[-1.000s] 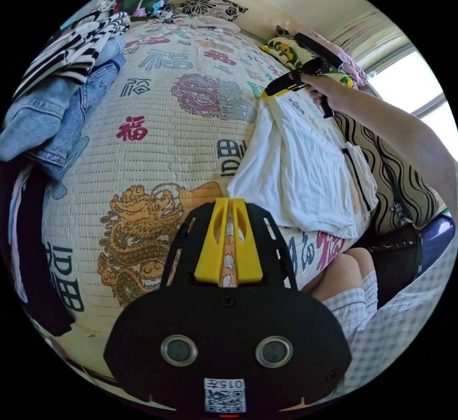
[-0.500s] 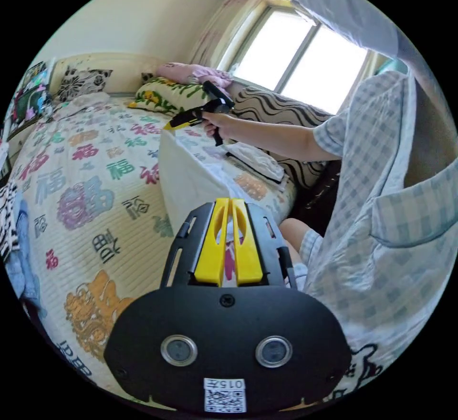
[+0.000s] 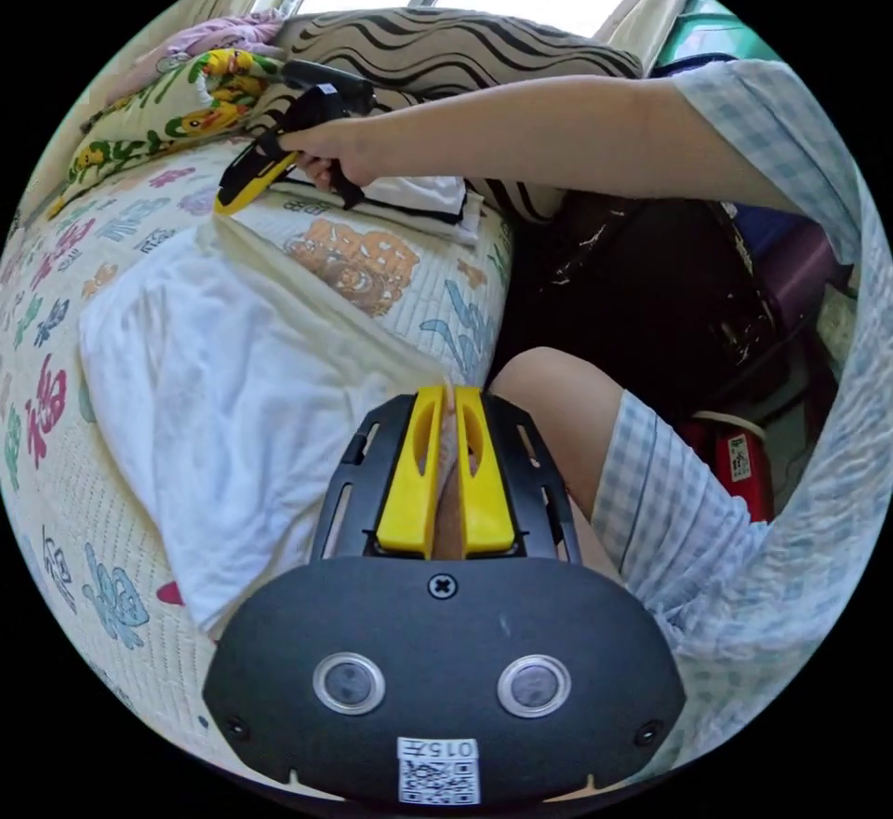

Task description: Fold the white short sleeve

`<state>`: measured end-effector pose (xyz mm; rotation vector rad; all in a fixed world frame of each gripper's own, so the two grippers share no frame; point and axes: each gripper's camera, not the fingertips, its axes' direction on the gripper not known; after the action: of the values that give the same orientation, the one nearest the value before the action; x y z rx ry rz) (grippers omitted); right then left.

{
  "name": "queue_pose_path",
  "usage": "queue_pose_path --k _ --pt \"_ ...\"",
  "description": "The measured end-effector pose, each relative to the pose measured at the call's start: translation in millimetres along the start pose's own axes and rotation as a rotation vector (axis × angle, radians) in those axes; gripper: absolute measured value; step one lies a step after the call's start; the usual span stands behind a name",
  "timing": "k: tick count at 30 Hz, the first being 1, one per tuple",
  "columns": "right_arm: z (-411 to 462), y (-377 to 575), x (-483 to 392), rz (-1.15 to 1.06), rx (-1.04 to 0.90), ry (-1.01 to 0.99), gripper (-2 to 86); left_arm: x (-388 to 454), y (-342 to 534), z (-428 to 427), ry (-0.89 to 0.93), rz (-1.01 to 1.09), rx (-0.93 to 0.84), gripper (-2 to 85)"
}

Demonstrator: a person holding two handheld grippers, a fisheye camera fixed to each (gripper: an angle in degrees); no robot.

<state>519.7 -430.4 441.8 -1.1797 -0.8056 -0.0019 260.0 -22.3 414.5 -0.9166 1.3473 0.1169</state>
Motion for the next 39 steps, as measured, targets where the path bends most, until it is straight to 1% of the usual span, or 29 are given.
queue_pose_path --k 2,4,6,7,8,10,13,14,15,16,17,18,19,20,21,22,23,24,25,27,29,31,33,34,35,36,37,38,39 --pt "-12 8 10 0.035 0.015 0.033 5.5 -2 -17 11 0.152 0.029 -0.052 3.5" --pt "-28 16 12 0.031 0.057 0.062 5.6 -3 -25 4 0.193 0.027 -0.023 4.5" --pt "-48 27 4 -0.034 0.107 0.028 5.8 -10 -29 -14 0.134 0.005 0.066 4.2" --pt "-52 30 1 -0.057 0.116 0.011 5.8 -20 -29 -26 0.045 -0.044 0.114 3.6" --pt "-57 35 -6 -0.114 0.125 -0.028 5.9 -33 -28 -34 -0.054 -0.107 0.13 3.5" --pt "-58 40 -14 -0.197 0.113 -0.096 5.8 -55 -29 -37 -0.144 -0.181 0.089 4.1" --pt "-45 47 -26 -0.373 0.002 -0.331 4.3 -83 -35 -19 -0.15 -0.236 -0.099 5.1" --pt "-38 51 -29 -0.45 -0.075 -0.46 3.1 -88 -39 -11 -0.15 -0.239 -0.161 5.0" --pt "-30 57 -30 -0.506 -0.144 -0.582 1.8 -90 -42 -7 -0.148 -0.242 -0.186 4.5" --pt "-26 61 -31 -0.526 -0.178 -0.637 1.4 -94 -48 0 -0.123 -0.25 -0.22 3.6" --pt "-20 69 -32 -0.559 -0.244 -0.736 0.5 -97 -55 4 -0.104 -0.267 -0.243 3.3" --pt "-13 79 -35 -0.568 -0.316 -0.781 0.1 -98 -58 5 -0.102 -0.276 -0.251 3.1" --pt "-10 84 -37 -0.569 -0.349 -0.777 -0.1 -101 -65 7 -0.096 -0.291 -0.263 3.3" --pt "-4 95 -40 -0.566 -0.408 -0.708 -0.3 -104 -71 8 -0.083 -0.306 -0.273 3.9" --pt "2 106 -42 -0.531 -0.469 -0.542 -0.5 -106 -74 8 -0.073 -0.313 -0.275 4.3" --pt "6 111 -43 -0.511 -0.5 -0.445 -0.5 -109 -80 7 -0.053 -0.33 -0.276 4.9" --pt "9 122 -46 -0.5 -0.552 -0.296 -0.7 -113 -87 3 -0.025 -0.345 -0.274 5.1" --pt "9 131 -46 -0.47 -0.562 -0.205 -0.8 -115 -91 0 -0.007 -0.354 -0.271 5.1" --pt "7 134 -45 -0.428 -0.548 -0.191 -0.8 -121 -98 -7 0.019 -0.384 -0.261 4.9" --pt "3 137 -41 -0.256 -0.587 -0.127 -0.7 -129 -106 -18 0.022 -0.432 -0.245 4.8" --pt "-3 135 -43 -0.154 -0.596 -0.086 -0.7 -139 -115 -32 -0.036 -0.473 -0.229 4.8" --pt "-11 132 -44 -0.051 -0.573 -0.093 -0.8 -147 -121 -36 -0.04 -0.483 -0.226 4.6" --pt "-20 128 -44 0.045 -0.471 -0.054 -0.8 -154 -124 -27 0.017 -0.5 -0.279 4.4" --pt "-20 127 -44 0.055 -0.464 -0.029 -0.8 -158 -123 -18 0.058 -0.513 -0.333 4.3" --pt "-14 127 -44 0.073 -0.49 0.044 -0.7 -159 -120 -11 0.058 -0.521 -0.399 3.8" --pt "-3 128 -41 0.088 -0.566 0.116 -0.7 -159 -118 -8 0.044 -0.524 -0.428 3.5" --pt "4 130 -40 0.087 -0.616 0.137 -0.7 -159 -113 -4 0.016 -0.531 -0.486 2.4" --pt "17 136 -35 0.093 -0.714 0.166 -0.7 -160 -105 1 -0.001 -0.551 -0.572 1.7" --pt "27 143 -30 0.118 -0.785 0.203 -0.7 -160 -101 4 0.004 -0.559 -0.612 1.5"
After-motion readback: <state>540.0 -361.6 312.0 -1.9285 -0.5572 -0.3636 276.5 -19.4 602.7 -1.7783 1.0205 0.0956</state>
